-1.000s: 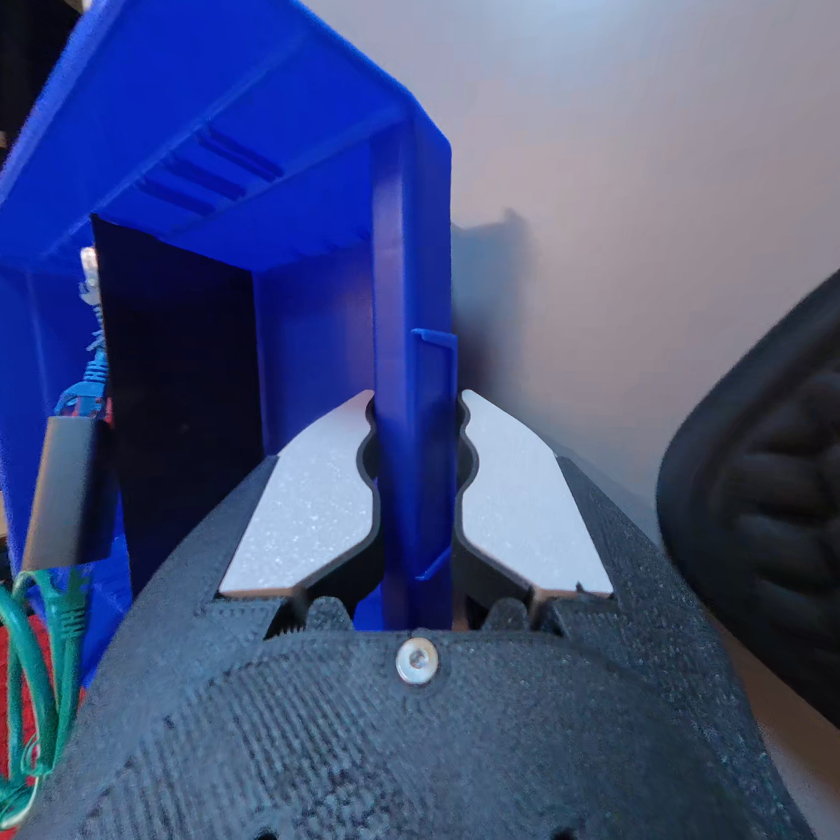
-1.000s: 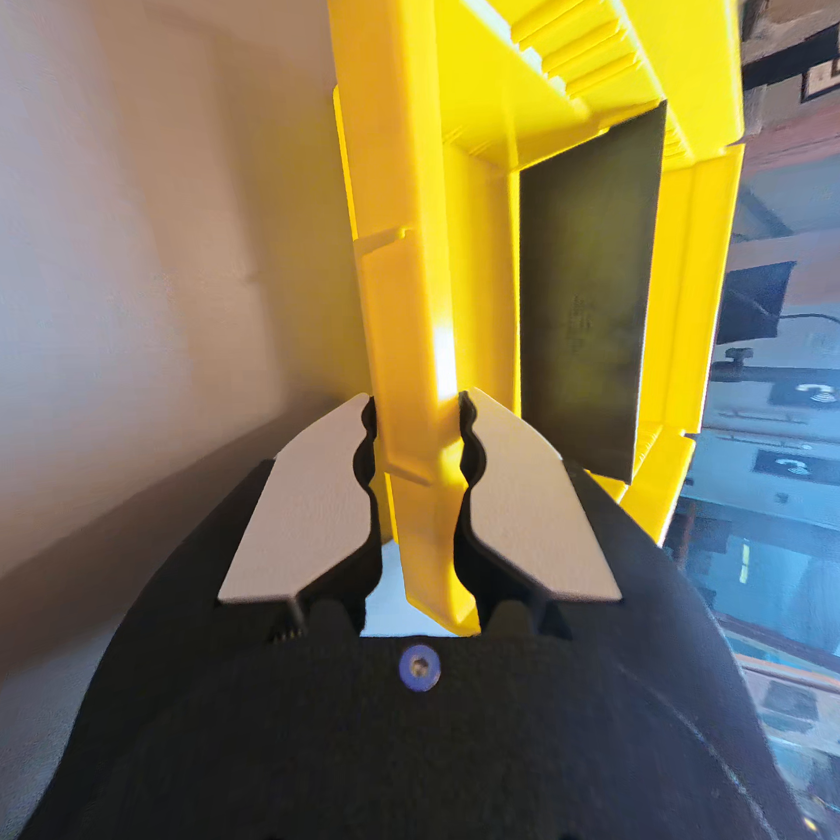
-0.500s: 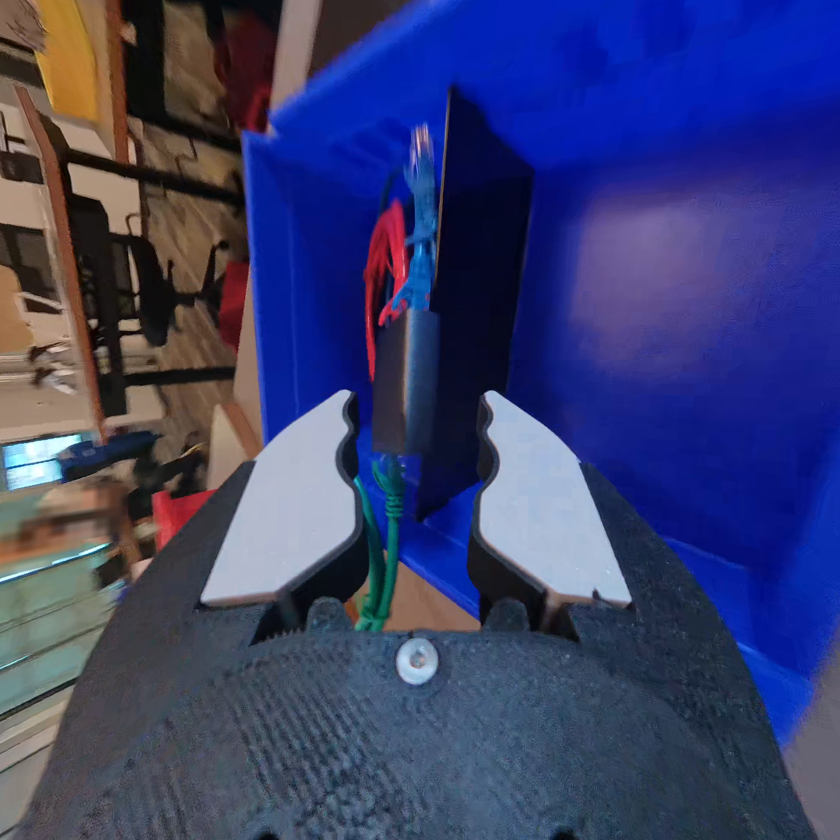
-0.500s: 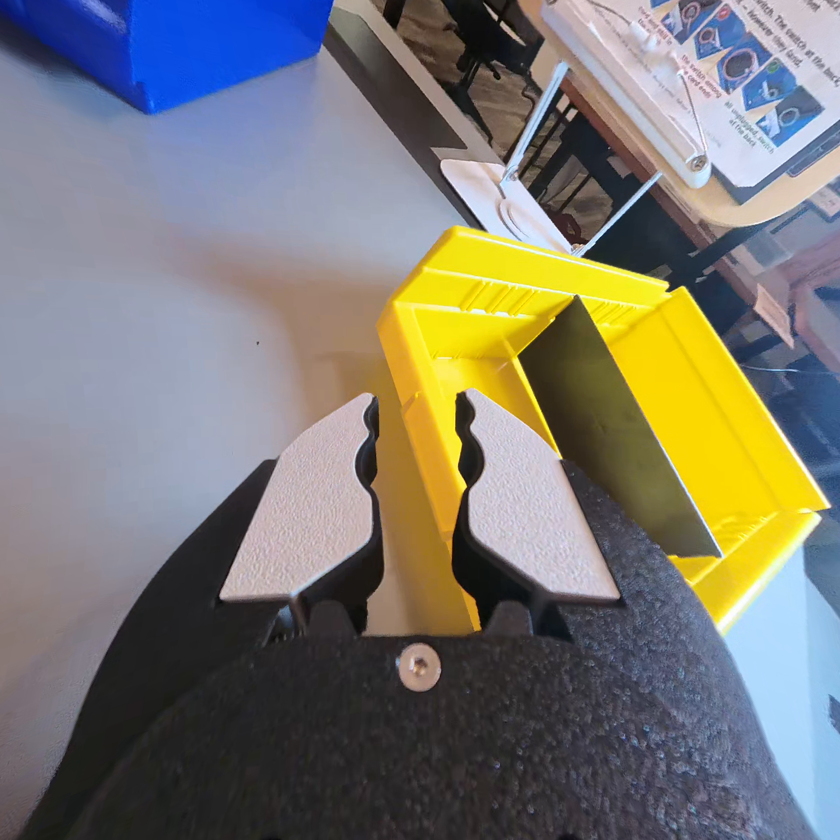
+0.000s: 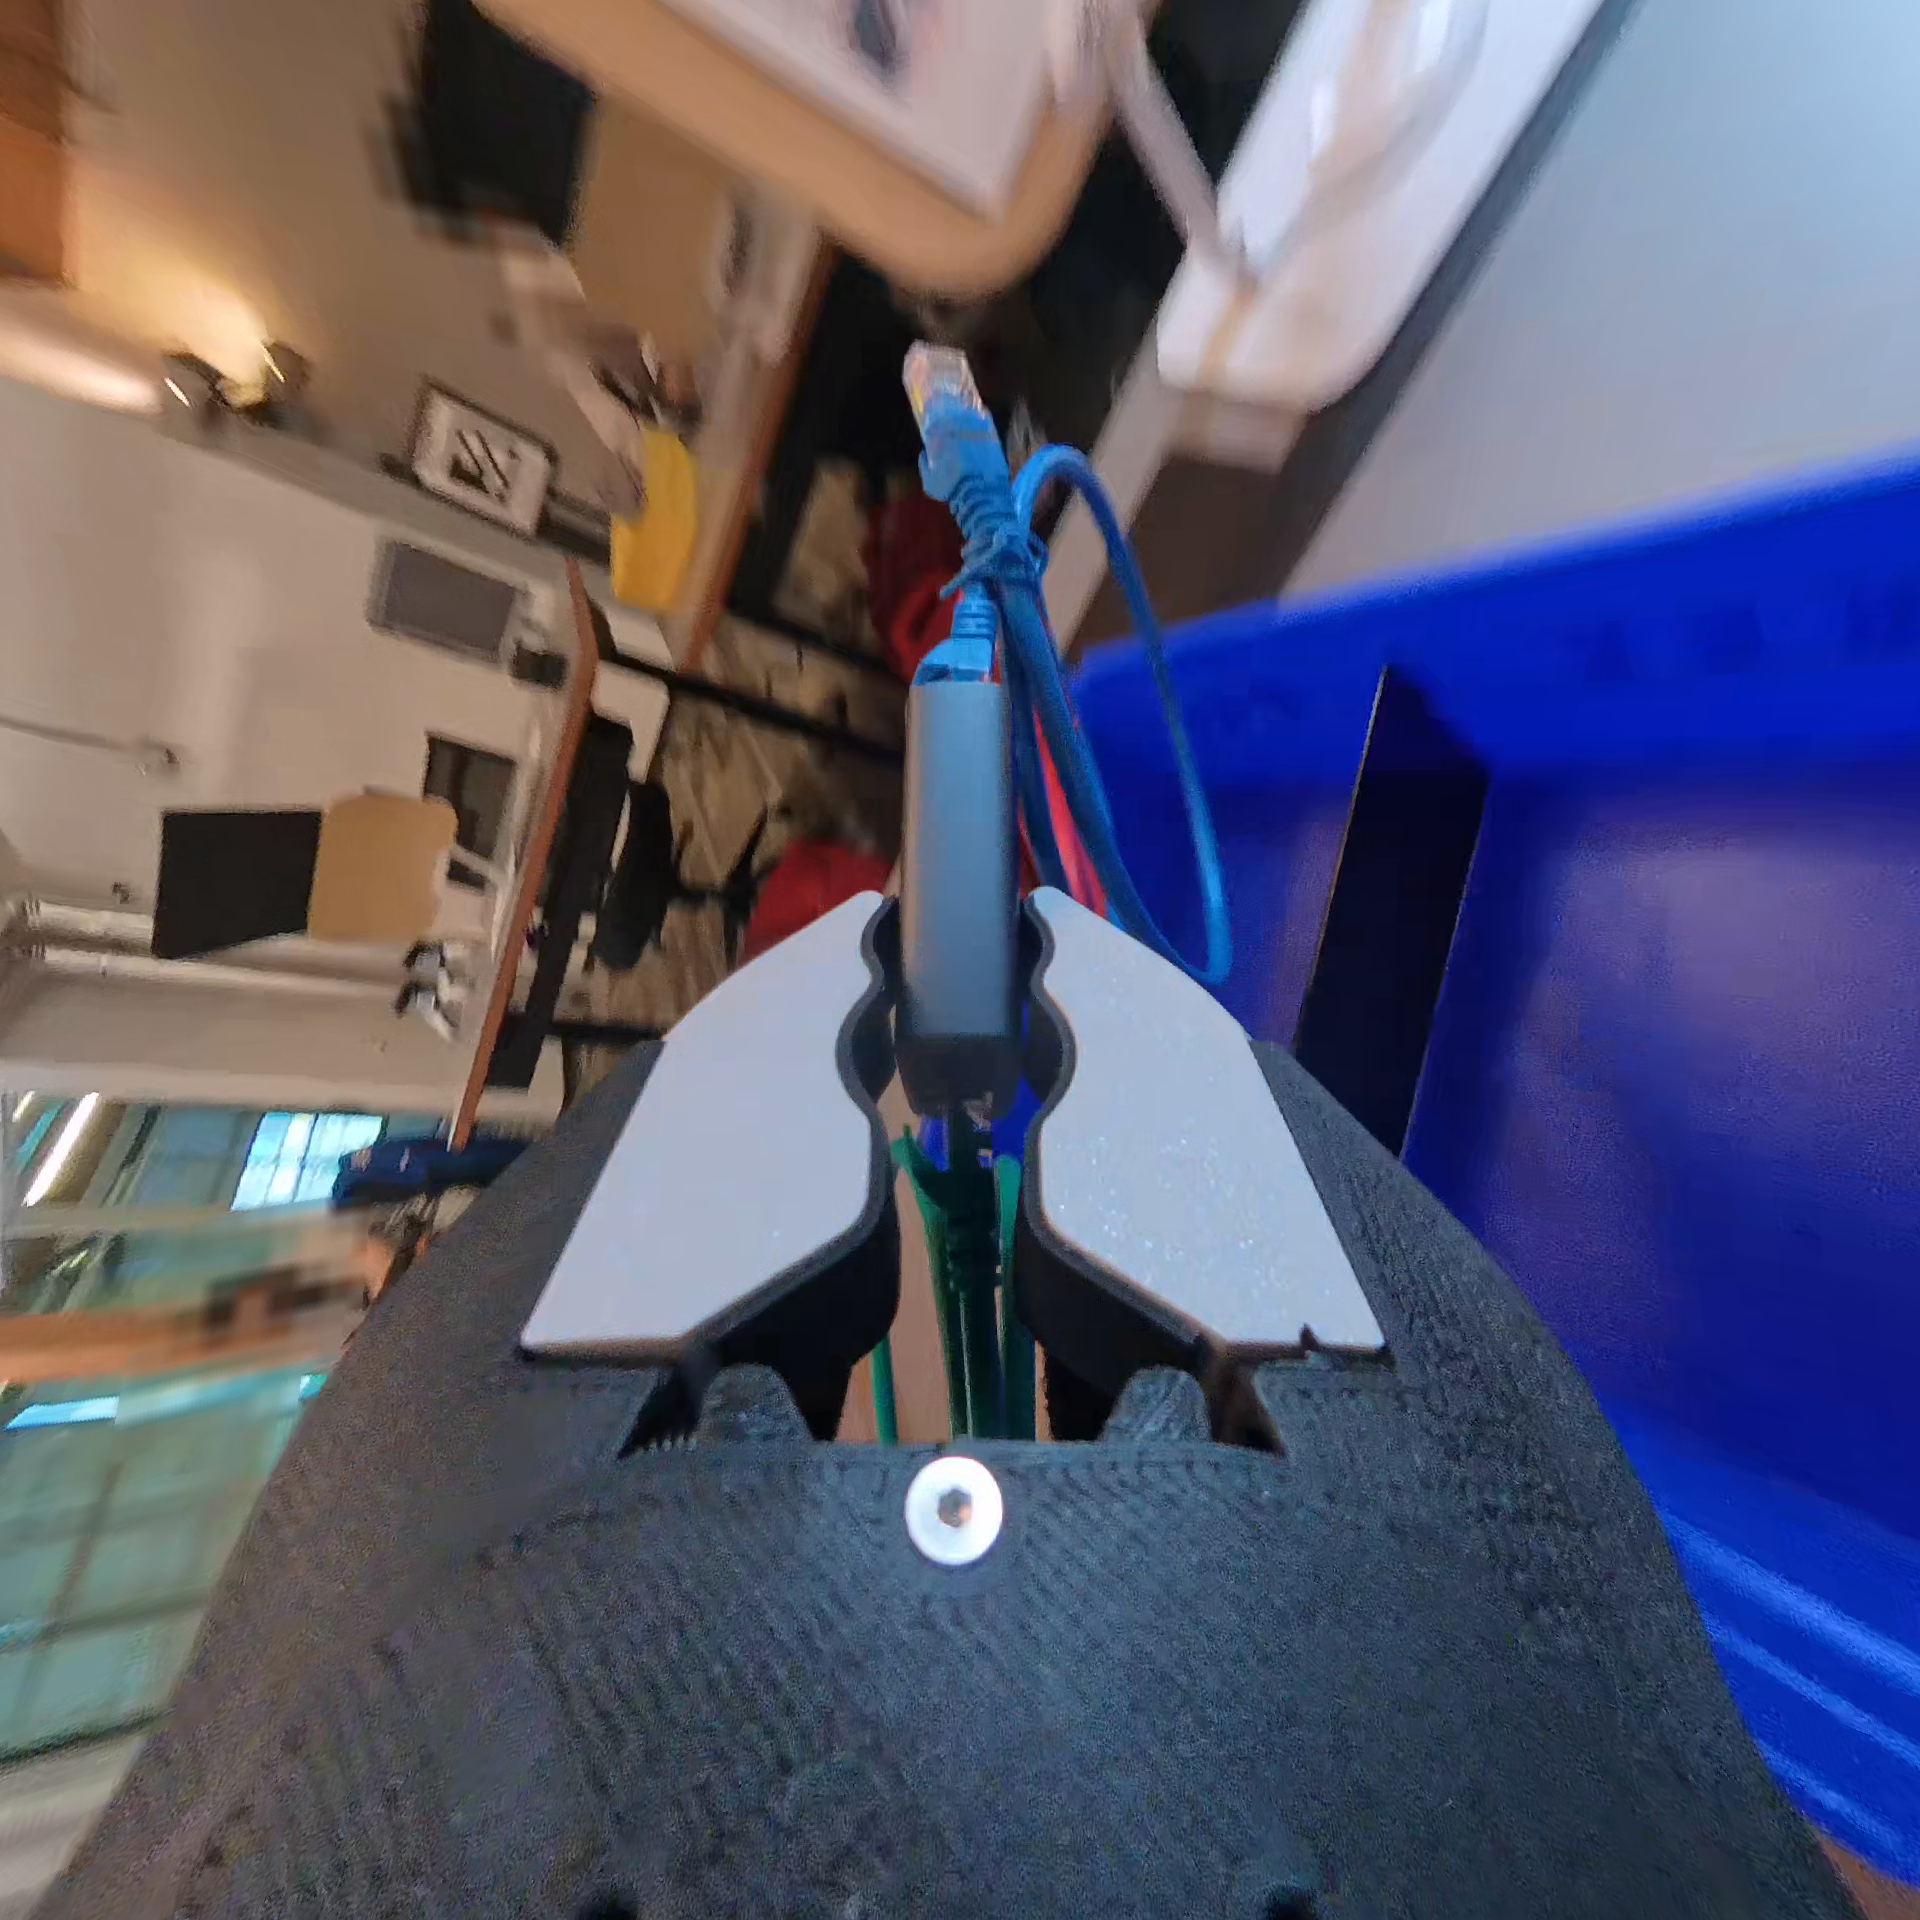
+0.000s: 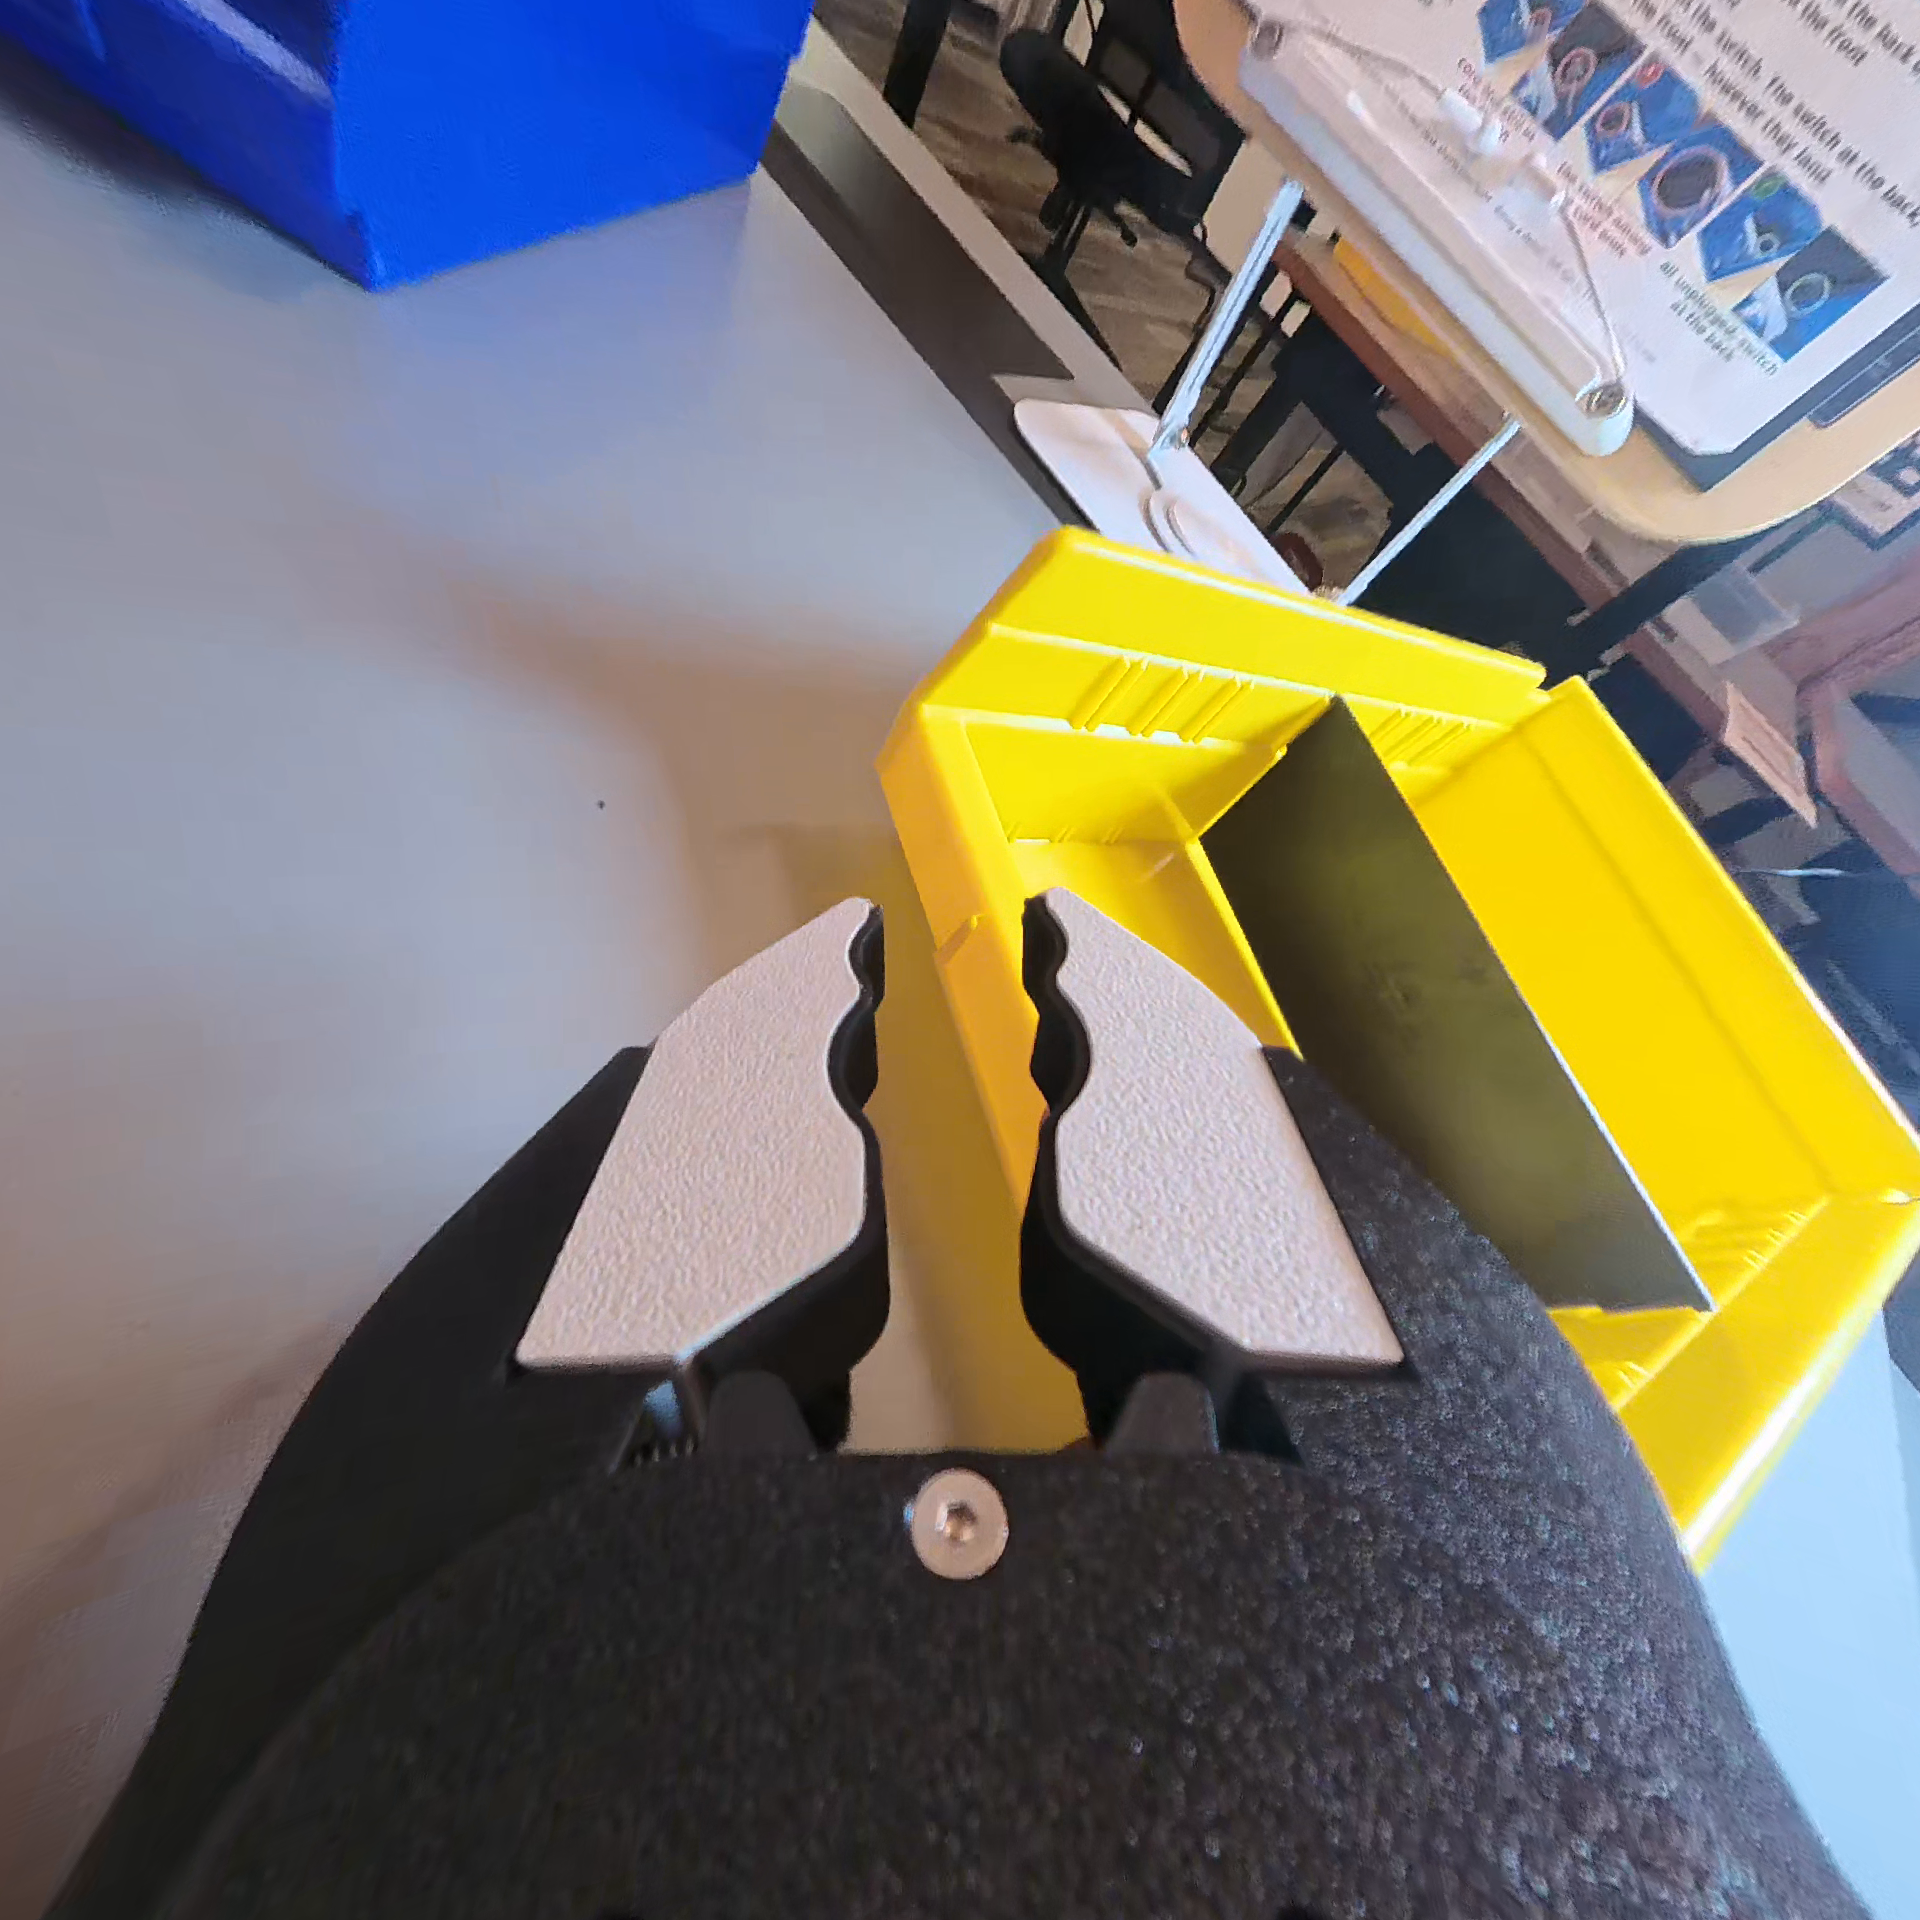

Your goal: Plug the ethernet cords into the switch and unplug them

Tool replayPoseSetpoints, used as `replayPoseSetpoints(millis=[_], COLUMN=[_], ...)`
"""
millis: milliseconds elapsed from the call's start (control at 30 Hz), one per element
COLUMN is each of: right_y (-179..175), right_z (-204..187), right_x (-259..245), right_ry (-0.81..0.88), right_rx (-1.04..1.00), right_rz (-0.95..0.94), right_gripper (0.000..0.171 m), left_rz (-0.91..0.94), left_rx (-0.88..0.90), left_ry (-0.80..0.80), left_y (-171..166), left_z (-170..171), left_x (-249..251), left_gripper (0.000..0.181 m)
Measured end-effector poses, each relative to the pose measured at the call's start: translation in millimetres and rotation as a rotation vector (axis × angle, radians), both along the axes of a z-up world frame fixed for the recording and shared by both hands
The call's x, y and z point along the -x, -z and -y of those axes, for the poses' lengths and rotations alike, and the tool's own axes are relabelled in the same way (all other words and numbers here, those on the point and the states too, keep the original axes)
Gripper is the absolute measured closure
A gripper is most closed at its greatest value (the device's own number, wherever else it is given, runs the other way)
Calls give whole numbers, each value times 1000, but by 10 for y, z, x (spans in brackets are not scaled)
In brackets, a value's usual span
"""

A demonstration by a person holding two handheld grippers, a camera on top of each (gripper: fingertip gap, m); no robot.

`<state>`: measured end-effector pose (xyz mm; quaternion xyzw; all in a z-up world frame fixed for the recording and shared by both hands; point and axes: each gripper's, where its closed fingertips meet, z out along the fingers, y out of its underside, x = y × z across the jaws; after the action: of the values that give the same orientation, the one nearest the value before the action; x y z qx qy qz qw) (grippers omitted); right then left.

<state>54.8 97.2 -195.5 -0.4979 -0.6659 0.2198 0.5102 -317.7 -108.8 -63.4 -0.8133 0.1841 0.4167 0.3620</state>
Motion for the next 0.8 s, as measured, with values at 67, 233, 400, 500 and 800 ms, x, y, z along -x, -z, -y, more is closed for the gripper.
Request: replayPoseSetpoints(millis=[67, 233, 400, 500, 800], right_y=[-104, -475, -995, -1254, -675], right_z=[83, 374, 606, 678, 1121], right_x=[17, 84, -77, -260, 101], right_ry=[-29, -144, -234, -252, -471], right_rx=[5, 39, -77, -197, -453], right_rz=[-52, -232, -394, -415, 12], right_gripper=[145, 145, 145, 146, 133], left_rz=[13, 71, 81, 123, 242], left_rx=[-131, -321, -292, -225, -98], left_ry=[96, 419, 661, 745, 789], left_y=[-328, -745, -303, 147, 887], left_z=[-50, -203, -423, -532, -651], left_x=[-330, -1506, -2583, -3000, -3253], left_gripper=[160, 160, 160, 160, 160])
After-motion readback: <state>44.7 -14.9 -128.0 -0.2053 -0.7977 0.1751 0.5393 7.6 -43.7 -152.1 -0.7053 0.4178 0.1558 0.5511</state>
